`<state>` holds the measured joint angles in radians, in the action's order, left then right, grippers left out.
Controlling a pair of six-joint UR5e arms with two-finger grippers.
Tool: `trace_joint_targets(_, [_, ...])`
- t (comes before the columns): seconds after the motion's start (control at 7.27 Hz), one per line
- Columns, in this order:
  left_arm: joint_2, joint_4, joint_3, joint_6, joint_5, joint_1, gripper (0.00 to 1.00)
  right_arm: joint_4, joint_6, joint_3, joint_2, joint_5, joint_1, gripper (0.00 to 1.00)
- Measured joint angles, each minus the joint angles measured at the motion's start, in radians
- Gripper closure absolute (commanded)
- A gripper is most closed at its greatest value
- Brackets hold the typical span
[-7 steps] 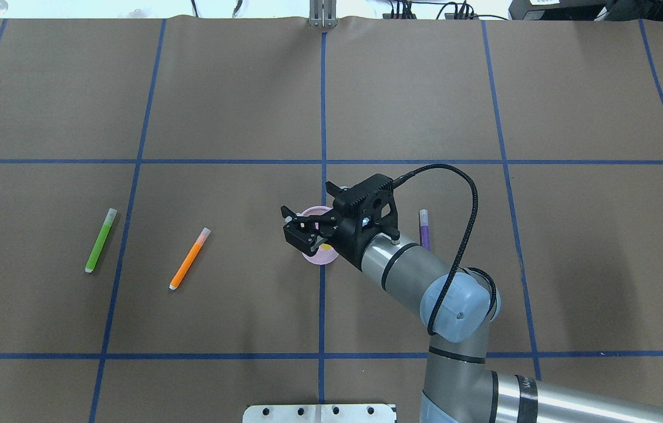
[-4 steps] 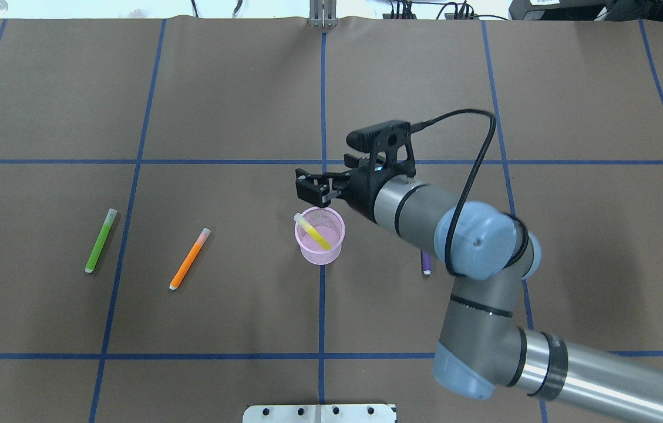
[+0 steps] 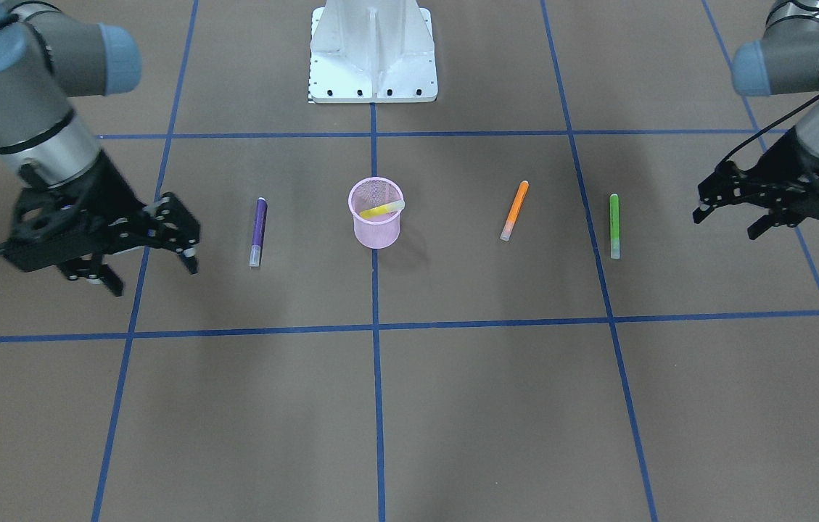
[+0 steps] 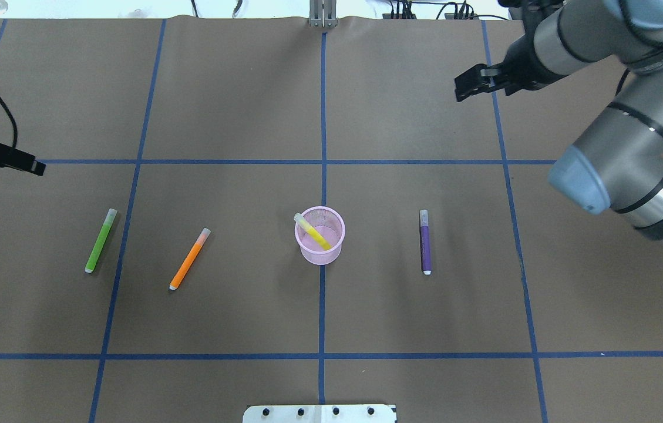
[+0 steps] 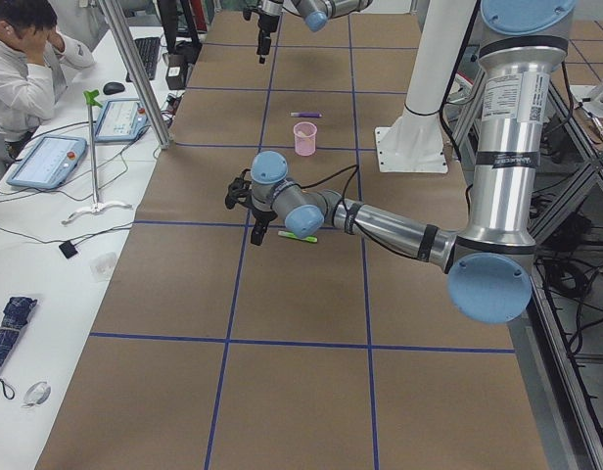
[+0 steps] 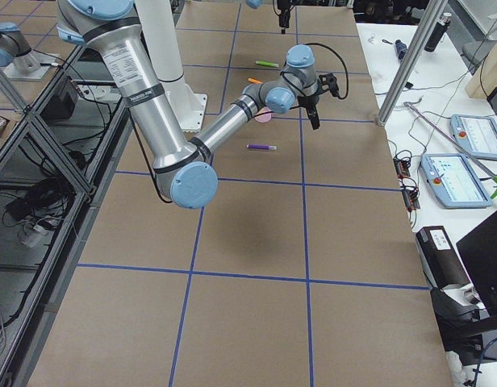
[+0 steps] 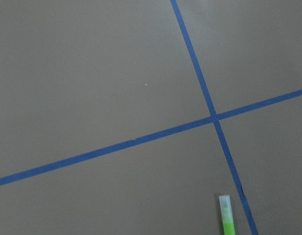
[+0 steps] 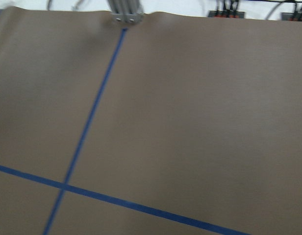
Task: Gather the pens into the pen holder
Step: 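Withdraw the right gripper while the left gripper reaches toward the green marker, then lower the left gripper onto the green marker and close on it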
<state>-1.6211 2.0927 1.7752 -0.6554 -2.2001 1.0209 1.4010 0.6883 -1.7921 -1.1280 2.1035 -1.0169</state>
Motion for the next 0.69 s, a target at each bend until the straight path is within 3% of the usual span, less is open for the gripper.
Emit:
trace_joint_targets(0.28, [-0.028, 0.011, -0.015, -0.093, 0.153, -0.161, 0.01, 0.121, -0.292, 0.005, -0.080, 0.080, -0.147, 0.00])
trace_joint_targets(0.41, [-0.040, 0.011, -0.030, -0.097, 0.184, -0.200, 0.06, 0.137, -0.399, 0.009, -0.131, 0.122, -0.208, 0.00])
trace_joint_targets(0.69, [-0.080, 0.012, -0.085, -0.096, 0.221, -0.242, 0.47, 0.141, -0.536, 0.013, -0.214, 0.181, -0.293, 0.00])
